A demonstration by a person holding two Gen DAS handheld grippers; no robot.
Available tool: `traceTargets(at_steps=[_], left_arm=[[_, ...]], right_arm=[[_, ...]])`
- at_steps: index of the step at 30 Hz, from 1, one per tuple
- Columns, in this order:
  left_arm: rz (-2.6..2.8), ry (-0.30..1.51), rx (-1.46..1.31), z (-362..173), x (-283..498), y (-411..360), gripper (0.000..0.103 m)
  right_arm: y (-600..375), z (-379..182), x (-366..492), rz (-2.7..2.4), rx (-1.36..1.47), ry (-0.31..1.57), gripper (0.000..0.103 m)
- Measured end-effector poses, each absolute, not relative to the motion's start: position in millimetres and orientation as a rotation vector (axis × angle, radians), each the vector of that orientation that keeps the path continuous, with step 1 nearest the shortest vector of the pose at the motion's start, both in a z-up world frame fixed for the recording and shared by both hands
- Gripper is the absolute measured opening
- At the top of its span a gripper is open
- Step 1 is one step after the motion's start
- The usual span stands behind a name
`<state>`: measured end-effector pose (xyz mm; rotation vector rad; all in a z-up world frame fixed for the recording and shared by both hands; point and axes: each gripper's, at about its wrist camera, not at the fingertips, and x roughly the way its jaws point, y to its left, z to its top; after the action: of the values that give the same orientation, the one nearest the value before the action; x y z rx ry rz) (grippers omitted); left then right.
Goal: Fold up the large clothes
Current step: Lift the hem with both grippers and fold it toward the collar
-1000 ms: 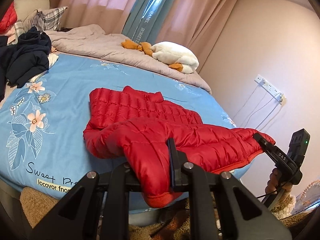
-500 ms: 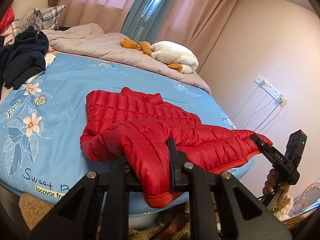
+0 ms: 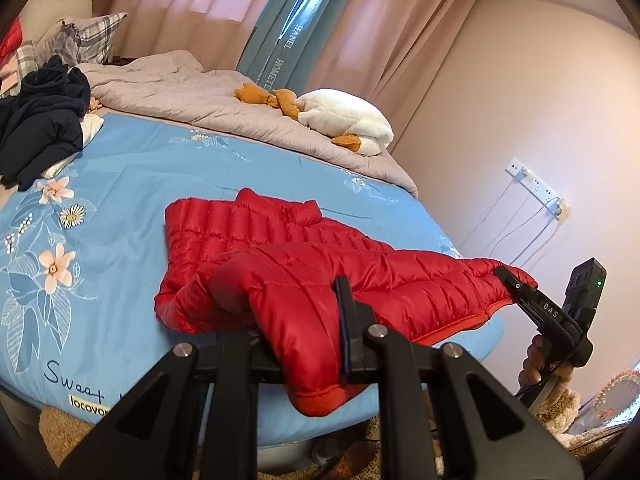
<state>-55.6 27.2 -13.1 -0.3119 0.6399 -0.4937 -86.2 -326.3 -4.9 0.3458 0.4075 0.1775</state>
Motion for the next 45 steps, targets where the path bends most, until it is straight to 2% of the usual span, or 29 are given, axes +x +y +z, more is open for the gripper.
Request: traceTargets(at_steps=[26, 45], left_arm=[[-0.448, 0.632, -0.304, 2, 1, 18, 0.017], [-0.39, 0.684, -0.295, 4, 62, 7, 0.017]], right_arm=[[-327, 6, -41, 0.157, 0.347, 0.423, 0.012], [-328, 7, 16, 0.146, 0.356, 0.517, 0.012]])
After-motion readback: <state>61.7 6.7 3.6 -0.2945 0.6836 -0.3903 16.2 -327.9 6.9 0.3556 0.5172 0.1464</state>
